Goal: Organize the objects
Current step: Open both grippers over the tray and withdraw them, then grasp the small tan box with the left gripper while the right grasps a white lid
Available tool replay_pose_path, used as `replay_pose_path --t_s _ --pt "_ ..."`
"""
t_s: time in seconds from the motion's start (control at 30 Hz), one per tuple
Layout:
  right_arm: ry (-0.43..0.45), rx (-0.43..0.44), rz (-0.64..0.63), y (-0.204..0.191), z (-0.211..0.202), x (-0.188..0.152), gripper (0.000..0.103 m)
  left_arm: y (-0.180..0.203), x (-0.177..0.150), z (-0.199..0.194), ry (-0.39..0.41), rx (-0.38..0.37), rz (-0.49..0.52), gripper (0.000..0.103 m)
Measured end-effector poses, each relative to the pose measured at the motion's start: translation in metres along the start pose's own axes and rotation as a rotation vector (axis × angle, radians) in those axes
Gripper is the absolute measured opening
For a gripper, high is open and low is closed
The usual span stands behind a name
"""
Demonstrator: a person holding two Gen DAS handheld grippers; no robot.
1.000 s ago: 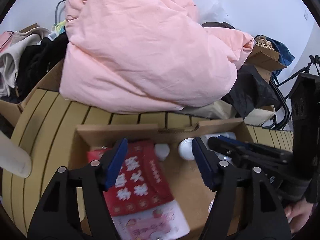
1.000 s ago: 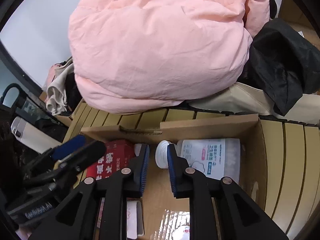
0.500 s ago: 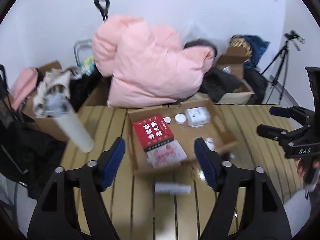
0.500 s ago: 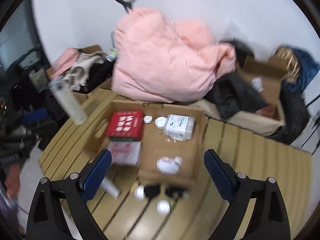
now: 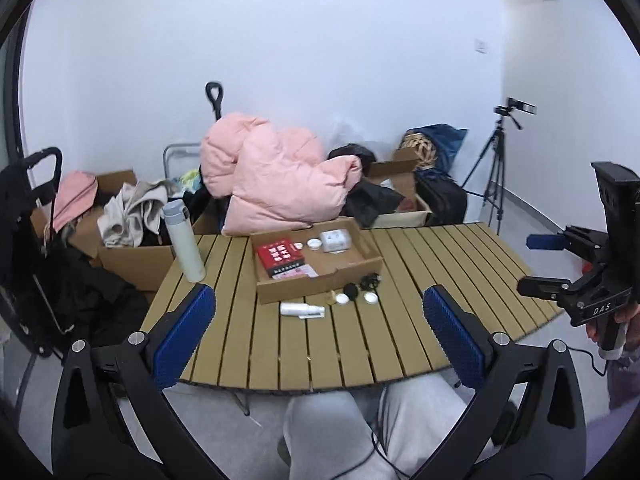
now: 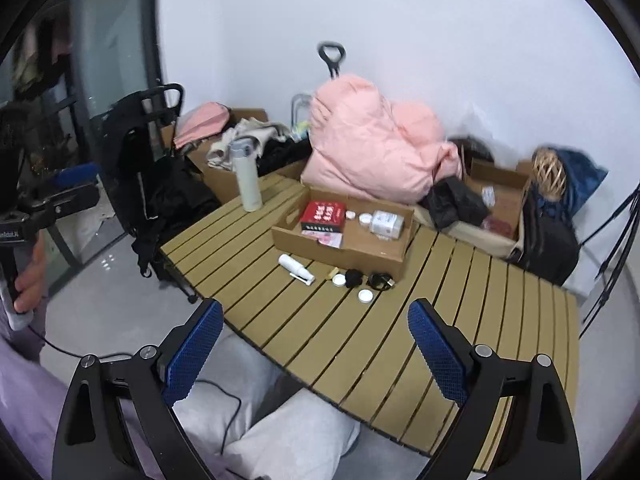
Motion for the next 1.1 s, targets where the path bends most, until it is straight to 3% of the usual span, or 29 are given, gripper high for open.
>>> replay_pose_path --t_s 0.1,0.17,0.23,0.3,0.4,0.67,0.83,1.0,1.07,1.1 --pt "0.062 -0.003 0.031 -0.027 -0.014 -0.030 0.096 0.009 -0.038 -0.011 0.024 -0.041 -0.009 0.103" --pt "0.064 0.002 0.074 -0.036 -0.014 -0.051 0.096 0.010 -0.056 -0.014 0.042 0.004 0.016 0.103" --pt "0.037 -0.047 0.112 -0.040 -0.007 -0.069 0.096 0.009 -0.074 -0.013 0.048 0.070 0.046 0.103" --pt "-0.020 -0.107 0.103 -0.044 0.006 -0.084 0.096 0.004 -0.087 -0.006 0.001 0.091 0.036 0.103" --pt "-0.059 -0.107 0.088 -0.049 0.017 -0.093 0.096 -0.005 -0.100 0.008 -0.086 0.091 -0.009 0.103" --pt "-0.089 -0.094 0.091 -0.049 0.033 -0.101 0.096 -0.019 -0.116 0.037 -0.160 0.091 -0.074 0.103" --pt "-0.100 -0.080 0.158 -0.035 0.059 -0.115 0.096 -0.018 -0.128 0.086 -0.234 0.043 -0.069 0.103" --pt "-0.165 -0.060 0.170 -0.001 0.125 -0.123 0.092 -0.019 -0.119 0.180 -0.279 -0.025 -0.099 0.102" --pt "-0.166 -0.064 0.162 0.014 0.154 -0.117 0.078 -0.021 -0.114 0.224 -0.311 -0.028 -0.130 0.094" --pt "-0.163 -0.064 0.168 0.025 0.173 -0.114 0.074 -0.019 -0.109 0.253 -0.330 -0.031 -0.137 0.082"
Point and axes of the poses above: each gripper's, at about its wrist camera, not at the fingertips, and z roughly the way its jaws point, y to its right, x to its top, the point moved 7 cm from there along z, roughly the way its jaws point, and after that the axes turned 8 degrees about -z, right-handed, at the moved point
